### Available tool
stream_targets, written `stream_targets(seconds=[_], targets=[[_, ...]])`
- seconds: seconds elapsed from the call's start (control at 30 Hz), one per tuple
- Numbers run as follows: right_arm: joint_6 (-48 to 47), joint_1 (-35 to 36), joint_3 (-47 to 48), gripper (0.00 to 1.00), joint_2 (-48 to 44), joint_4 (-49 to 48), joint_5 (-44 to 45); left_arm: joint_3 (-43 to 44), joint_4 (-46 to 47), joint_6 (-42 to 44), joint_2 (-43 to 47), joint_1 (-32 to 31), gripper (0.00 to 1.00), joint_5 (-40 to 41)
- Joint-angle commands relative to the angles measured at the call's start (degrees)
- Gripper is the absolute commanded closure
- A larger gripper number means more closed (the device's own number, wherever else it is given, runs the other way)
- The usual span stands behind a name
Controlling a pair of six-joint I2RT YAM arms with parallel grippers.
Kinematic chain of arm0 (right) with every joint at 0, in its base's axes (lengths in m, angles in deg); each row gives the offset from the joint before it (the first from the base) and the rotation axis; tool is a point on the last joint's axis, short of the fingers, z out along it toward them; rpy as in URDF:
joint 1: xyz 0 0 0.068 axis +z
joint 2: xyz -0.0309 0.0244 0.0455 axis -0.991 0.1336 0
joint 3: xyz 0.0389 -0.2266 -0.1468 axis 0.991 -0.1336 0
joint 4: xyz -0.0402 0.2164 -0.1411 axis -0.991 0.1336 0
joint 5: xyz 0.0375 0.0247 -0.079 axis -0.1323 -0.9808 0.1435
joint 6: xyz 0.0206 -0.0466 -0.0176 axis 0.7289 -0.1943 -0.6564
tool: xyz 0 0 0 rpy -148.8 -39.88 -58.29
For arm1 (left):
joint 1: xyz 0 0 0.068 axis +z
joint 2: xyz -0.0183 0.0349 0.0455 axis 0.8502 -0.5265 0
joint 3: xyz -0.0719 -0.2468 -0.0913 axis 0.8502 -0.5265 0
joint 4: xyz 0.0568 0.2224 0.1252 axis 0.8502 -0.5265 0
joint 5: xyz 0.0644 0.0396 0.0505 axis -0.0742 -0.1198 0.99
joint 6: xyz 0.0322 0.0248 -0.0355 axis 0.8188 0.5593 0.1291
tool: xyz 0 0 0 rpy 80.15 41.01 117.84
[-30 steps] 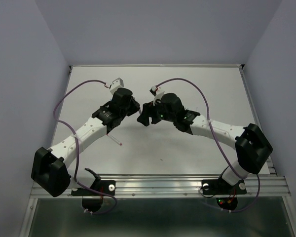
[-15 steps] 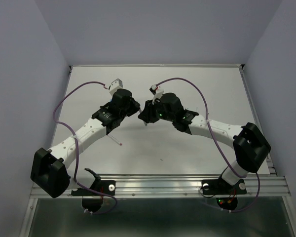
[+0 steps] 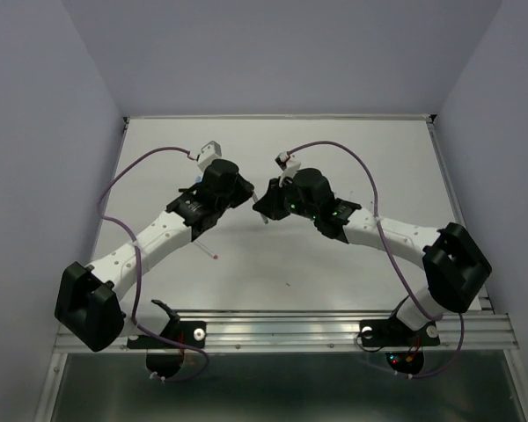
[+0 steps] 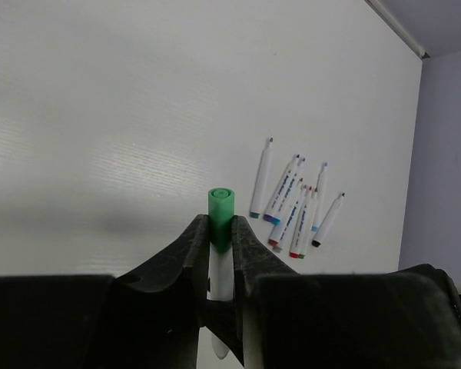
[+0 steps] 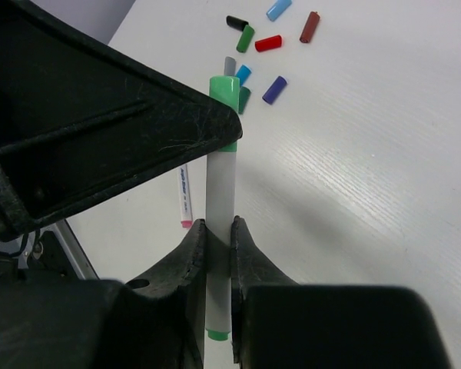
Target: Open the pen caps
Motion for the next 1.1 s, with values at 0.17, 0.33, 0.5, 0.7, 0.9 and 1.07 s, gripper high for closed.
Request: stream_targets(seconds=[0.17, 0.33, 0.5, 0.7, 0.9, 1.07], targets=[[5.7, 1.0, -11.0, 0.99, -10.8, -5.0, -11.9, 4.0, 7.2, -0.4, -5.4, 3.0, 1.0, 8.3], [13.1, 2.0, -21.6, 0.99, -16.8, -11.1, -18.1, 5.9, 7.7, -0.1, -7.9, 7.6, 1.0, 8.2], [13.4, 2.0, -25.6, 0.99, -23.8, -9.8, -17.0, 6.1, 7.5, -0.7, -9.1, 9.6, 1.0, 9.4], [11.2, 2.0, -25.6, 0.99, -26.5, -3.7, -8.9, 5.1, 7.0, -0.1, -8.7, 11.3, 1.0, 7.4], [9.3, 2.0, -18.7, 0.99, -23.3, 13.1, 16.8, 2.6, -0.4, 5.6, -7.6, 11.5, 1.0, 5.8], [9.0, -2.4, -16.5, 0.99, -18.7, 14.8, 19.4, -1.9, -3.4, 8.7, -6.4, 11.6, 1.0, 6.0]])
